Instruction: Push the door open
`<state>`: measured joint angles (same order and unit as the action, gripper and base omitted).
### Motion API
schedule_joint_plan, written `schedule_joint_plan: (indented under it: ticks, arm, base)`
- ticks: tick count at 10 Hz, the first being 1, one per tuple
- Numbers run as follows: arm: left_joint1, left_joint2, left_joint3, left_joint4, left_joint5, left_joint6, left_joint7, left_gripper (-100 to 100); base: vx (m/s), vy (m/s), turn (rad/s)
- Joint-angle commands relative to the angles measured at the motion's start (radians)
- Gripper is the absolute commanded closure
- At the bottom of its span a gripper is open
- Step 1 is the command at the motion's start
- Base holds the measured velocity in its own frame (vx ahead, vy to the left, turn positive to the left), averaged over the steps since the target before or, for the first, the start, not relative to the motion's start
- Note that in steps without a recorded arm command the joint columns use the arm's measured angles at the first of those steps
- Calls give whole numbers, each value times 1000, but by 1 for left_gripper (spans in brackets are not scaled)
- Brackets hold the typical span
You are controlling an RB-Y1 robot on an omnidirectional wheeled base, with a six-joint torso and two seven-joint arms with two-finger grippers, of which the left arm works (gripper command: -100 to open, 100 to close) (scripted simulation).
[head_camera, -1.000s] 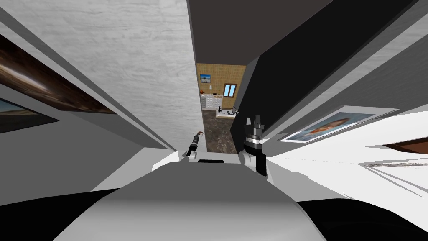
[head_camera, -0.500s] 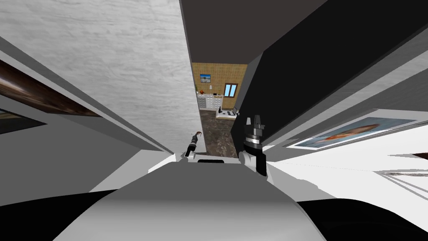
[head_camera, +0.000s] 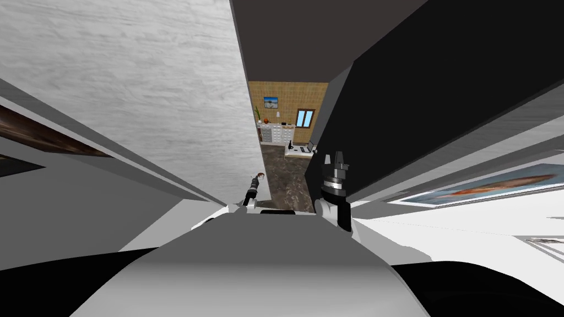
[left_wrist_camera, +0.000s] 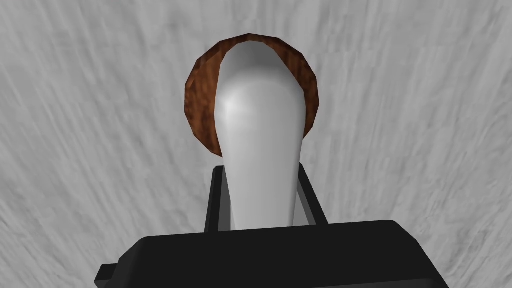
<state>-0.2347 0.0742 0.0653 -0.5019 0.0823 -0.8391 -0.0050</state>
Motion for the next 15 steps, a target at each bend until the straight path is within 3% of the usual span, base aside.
schedule_joint_plan:
  ticks: [1, 2, 4, 14, 15]
  arm:
    - [12, 11, 10, -31, 4, 14, -4, 100]
    - [13, 16, 26, -31, 14, 13, -10, 100]
    - [13, 16, 26, -31, 14, 13, -10, 100]
    - [21, 31, 134, -25, 78, 12, -49, 100]
    - [21, 31, 134, -25, 78, 12, -49, 100]
  base:
    - [70, -17, 19]
    - [117, -47, 49]
    - [82, -38, 21]
    - [169, -73, 61]
    - [133, -52, 36]
